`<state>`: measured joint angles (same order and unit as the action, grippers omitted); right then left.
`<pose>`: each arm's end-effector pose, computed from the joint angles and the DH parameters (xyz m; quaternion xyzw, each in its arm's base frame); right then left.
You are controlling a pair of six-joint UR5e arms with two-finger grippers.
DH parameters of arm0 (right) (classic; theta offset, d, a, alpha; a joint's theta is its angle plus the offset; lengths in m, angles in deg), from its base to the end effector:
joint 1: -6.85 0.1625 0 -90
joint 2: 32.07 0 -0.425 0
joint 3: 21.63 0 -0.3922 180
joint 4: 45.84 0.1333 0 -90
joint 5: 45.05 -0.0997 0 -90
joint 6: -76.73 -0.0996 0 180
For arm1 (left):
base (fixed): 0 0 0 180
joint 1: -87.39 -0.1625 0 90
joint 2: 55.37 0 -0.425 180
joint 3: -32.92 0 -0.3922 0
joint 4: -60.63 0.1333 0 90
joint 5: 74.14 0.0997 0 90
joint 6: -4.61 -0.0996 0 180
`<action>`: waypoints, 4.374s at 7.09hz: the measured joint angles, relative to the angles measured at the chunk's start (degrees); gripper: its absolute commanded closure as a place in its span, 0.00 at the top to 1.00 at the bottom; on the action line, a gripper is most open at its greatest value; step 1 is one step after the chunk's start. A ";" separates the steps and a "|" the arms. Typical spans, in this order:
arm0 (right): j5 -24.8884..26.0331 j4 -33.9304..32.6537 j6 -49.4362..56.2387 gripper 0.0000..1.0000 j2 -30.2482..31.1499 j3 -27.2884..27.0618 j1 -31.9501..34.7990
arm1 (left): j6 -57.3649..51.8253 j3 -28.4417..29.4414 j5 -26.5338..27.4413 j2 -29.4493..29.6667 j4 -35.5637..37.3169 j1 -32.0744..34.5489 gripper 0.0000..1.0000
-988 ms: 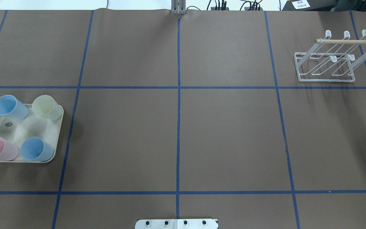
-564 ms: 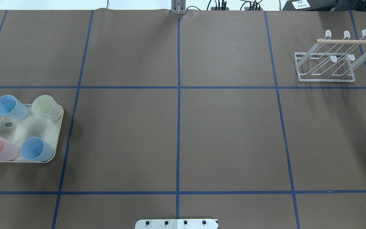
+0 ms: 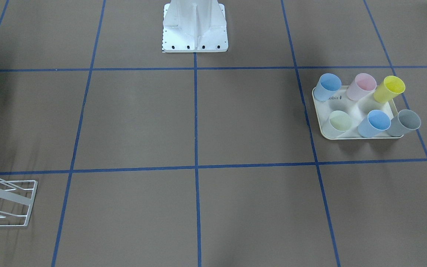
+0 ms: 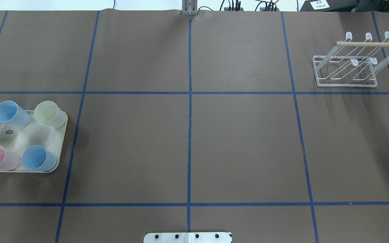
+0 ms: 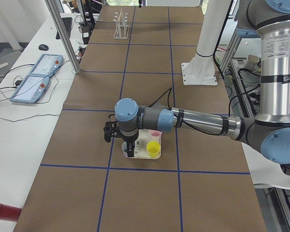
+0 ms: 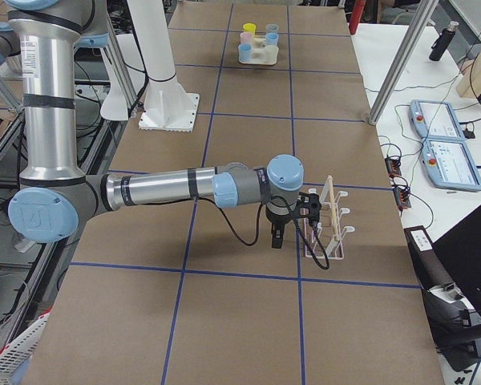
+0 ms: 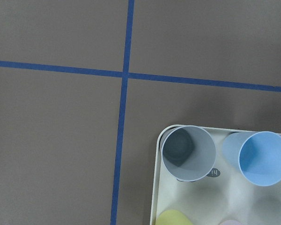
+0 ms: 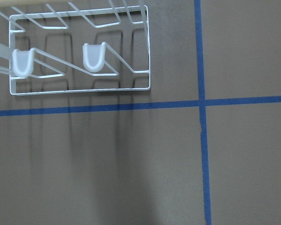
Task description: Transfer IKEA cup to right arm and place on rack
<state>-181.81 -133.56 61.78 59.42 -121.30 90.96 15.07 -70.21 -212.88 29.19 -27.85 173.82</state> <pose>0.0104 -0.4912 0.5805 0.0108 -0.4038 0.0361 0.9141 -0.0300 -0.4573 0.5877 -0.0017 0.4149 -0.0325 0.9093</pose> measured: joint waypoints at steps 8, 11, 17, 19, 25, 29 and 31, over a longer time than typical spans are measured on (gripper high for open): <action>0.00 0.06 -0.05 1.00 0.00 -0.01 0.00 | -0.13 5.10 0.64 -3.28 -5.12 -14.08 1.00; -0.02 0.09 -0.03 1.00 0.00 -0.14 -0.02 | 0.20 5.99 0.19 -3.82 -4.78 -14.95 1.00; -0.09 0.09 0.08 1.00 0.00 -0.10 -0.06 | -0.16 6.45 0.14 -4.40 -5.08 -17.73 0.93; -0.09 0.09 0.09 1.00 0.00 -0.16 -0.03 | -0.20 6.45 0.14 -4.40 -5.12 -17.86 0.93; -0.07 0.09 0.09 1.00 0.00 -0.26 -0.09 | -0.26 6.45 0.14 -4.40 -5.13 -18.29 0.76; -0.01 0.15 0.09 1.00 0.00 -0.39 -0.09 | 0.08 6.45 0.12 -4.40 -4.87 -18.39 0.00; 0.00 0.17 0.01 1.00 0.00 -0.56 -0.09 | 0.19 6.29 0.07 -4.49 -4.86 -18.35 0.00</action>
<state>-181.81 -133.39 61.79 59.42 -121.86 90.87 15.27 -63.92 -212.82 24.70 -32.71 155.47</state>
